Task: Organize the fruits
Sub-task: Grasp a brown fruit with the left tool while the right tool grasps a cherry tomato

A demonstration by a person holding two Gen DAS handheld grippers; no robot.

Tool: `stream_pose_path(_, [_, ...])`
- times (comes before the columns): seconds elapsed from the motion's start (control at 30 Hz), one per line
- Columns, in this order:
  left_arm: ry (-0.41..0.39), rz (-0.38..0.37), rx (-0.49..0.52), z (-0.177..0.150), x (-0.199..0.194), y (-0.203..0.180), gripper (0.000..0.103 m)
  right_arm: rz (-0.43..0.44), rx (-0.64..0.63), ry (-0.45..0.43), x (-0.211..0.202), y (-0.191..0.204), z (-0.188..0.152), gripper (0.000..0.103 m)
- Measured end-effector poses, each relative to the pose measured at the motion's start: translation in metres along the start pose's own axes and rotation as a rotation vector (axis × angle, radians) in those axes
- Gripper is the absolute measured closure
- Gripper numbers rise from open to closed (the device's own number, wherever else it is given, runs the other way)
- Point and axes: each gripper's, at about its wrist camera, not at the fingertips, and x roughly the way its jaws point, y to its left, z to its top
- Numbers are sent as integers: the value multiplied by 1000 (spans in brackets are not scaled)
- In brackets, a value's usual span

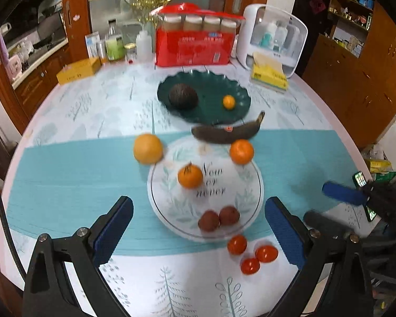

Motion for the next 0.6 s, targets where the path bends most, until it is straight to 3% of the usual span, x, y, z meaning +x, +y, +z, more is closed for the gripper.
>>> stream_pose_path(0.27, [89,-26,-5,-22,40,8,19,24,-64,115,37,11,-56,53])
stream_pose_path(0.6, [203,-90,33,-37,86,7,44,61,-115,167,58,11,-77,59])
